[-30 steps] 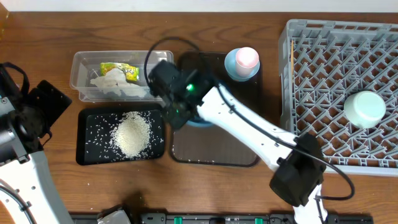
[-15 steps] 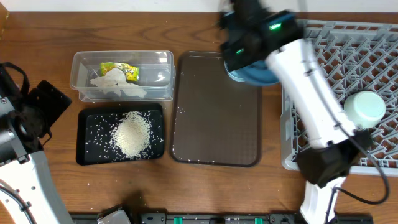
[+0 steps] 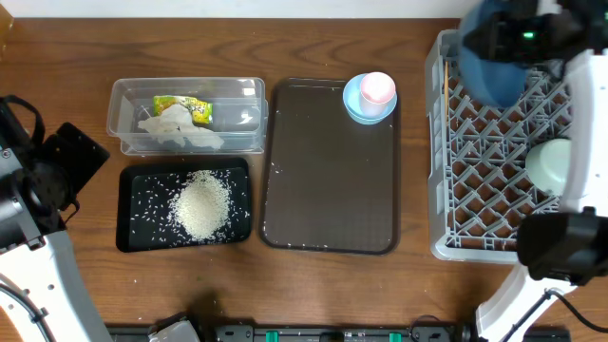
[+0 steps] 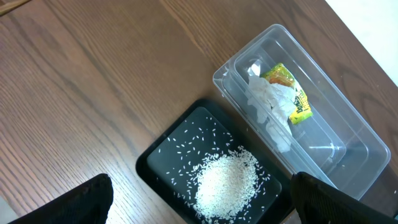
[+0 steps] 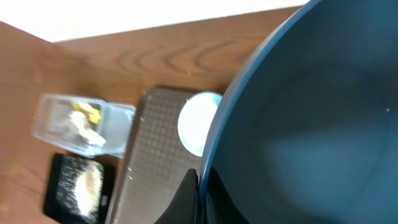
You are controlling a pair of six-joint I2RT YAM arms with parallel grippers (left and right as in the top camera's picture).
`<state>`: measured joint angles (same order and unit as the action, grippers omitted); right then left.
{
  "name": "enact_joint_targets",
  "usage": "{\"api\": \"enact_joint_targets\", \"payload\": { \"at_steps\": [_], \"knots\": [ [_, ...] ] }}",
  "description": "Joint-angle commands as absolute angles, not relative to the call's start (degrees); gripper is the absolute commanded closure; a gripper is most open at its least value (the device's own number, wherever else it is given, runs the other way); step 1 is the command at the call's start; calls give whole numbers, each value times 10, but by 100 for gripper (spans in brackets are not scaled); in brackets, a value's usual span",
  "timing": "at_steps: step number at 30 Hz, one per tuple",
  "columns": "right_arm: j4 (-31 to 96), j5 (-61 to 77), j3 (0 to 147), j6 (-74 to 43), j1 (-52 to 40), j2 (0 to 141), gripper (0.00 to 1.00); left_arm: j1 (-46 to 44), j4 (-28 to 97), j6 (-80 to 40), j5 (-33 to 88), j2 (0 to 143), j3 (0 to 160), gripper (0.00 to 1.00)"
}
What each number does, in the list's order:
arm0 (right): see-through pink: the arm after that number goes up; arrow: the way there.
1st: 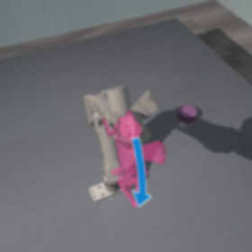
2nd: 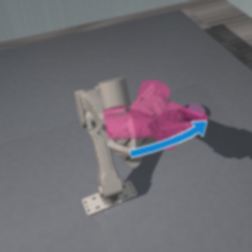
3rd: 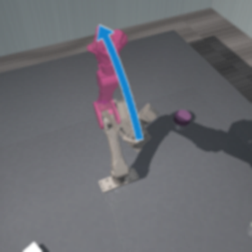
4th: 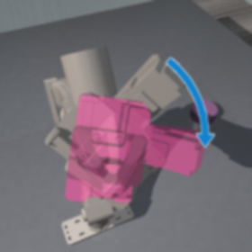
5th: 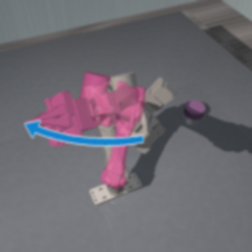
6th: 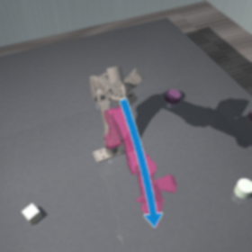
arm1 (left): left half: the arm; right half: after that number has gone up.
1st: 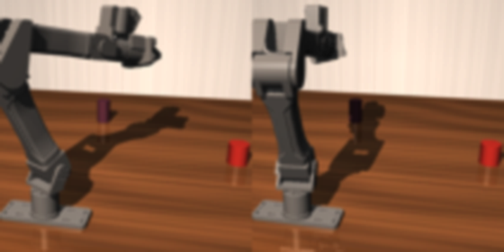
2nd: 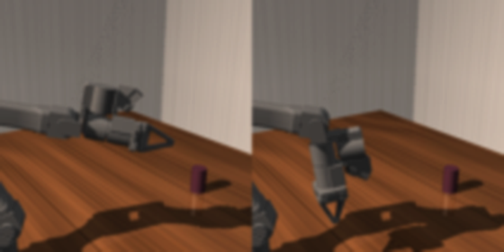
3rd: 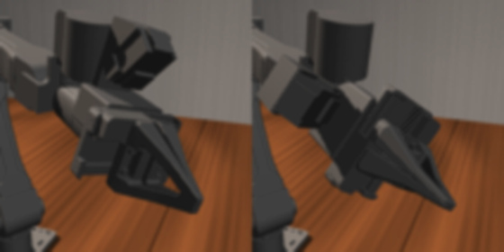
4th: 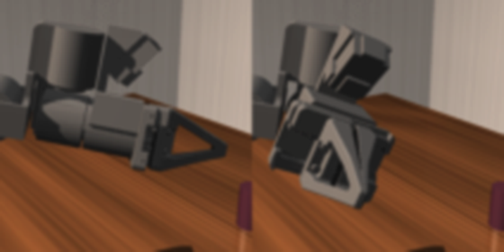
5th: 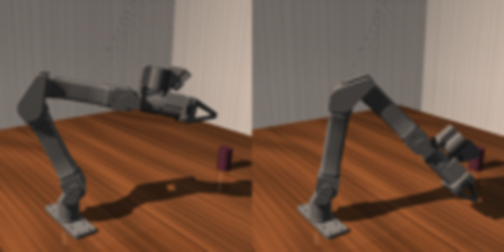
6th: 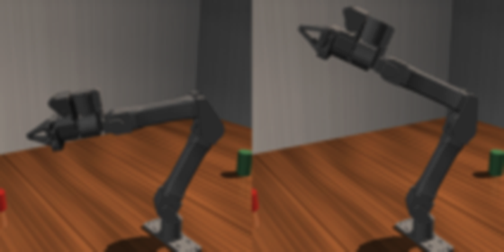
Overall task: Sort waste into correct bins and load items into the dishwasher rack
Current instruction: 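Lift the blue plate and carry it right over the rack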
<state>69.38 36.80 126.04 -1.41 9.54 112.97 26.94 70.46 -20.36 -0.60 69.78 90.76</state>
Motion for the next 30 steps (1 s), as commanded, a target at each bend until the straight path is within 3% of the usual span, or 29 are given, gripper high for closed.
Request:
{"api": "enact_joint_targets", "payload": {
  "at_steps": [1, 13, 21, 30],
  "knots": [
    [668, 506, 1229, 3, 150, 1117, 99, 272, 705, -202, -11, 700, 911, 7],
    [451, 739, 1065, -16, 281, 1117, 99, 272, 705, -202, -11, 700, 911, 7],
    [355, 747, 973, -52, 291, 1117, 99, 272, 705, -202, -11, 700, 911, 7],
    [262, 857, 966, -106, 291, 1117, 99, 272, 705, -202, -11, 700, 911, 7]
  ]
}}
